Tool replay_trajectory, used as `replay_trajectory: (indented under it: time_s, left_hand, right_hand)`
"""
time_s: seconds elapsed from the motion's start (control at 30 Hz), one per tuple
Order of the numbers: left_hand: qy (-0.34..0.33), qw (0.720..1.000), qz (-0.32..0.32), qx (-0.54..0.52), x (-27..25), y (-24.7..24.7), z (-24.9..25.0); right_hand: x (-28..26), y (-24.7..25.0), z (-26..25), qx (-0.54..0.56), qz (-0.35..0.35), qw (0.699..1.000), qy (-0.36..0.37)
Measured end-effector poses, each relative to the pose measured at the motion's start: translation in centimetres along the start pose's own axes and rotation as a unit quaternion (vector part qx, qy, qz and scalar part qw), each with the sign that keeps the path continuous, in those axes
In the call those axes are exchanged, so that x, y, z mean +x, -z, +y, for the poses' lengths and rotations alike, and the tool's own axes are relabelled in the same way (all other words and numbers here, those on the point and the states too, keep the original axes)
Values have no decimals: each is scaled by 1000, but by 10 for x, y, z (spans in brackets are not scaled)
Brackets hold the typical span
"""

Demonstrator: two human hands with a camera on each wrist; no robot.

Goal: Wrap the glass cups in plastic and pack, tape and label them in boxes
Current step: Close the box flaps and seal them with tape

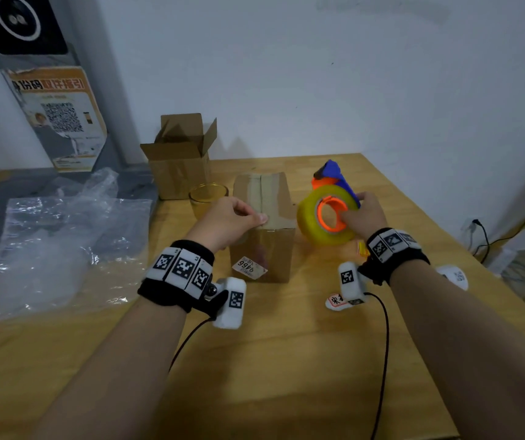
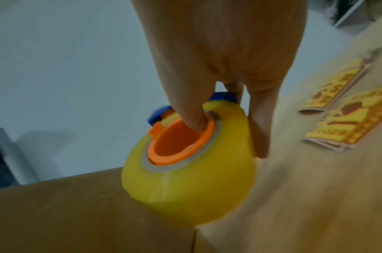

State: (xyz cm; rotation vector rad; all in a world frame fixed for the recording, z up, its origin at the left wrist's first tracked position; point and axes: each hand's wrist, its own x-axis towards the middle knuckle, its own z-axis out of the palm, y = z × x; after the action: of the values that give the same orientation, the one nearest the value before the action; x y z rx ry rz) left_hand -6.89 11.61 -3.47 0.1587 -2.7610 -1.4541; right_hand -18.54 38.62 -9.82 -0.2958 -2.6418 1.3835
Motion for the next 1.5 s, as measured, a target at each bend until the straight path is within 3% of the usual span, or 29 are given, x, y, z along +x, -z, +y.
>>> replay_trajectory:
  time_s: [0.13,0.27,0.4,0.63,0.8,1.0,1.23,1.5]
  left_hand:
    - [-56,997,50,28,-10,7,18]
    - [-75,986,56,-134,-27,15,47]
    - [-39,959,19,-280,-46,24,66]
    - [-26,948,6,-318,-72,28,84]
    - [20,949,9,-313,-80,34,82]
    - [41,944,-9,-328,-87,36,76]
    - [47,933,15,-357,-83,25,74]
    - [64,908,-33,-413,-77,22,71]
  right_hand:
    - [-32,27,-29,104,70,982,144]
    - [-62,51,-62,88,87,956,267]
    - [-88,66,-81,84,105,938,319]
    - [-115,64,-90,59,91,931,350]
    - [-125,58,-91,50,88,929,355]
    - [-130,53,-92,41,81,933,347]
    - [-131,49,-90,49,86,938,331]
    - [-131,50,-87,55,92,940,324]
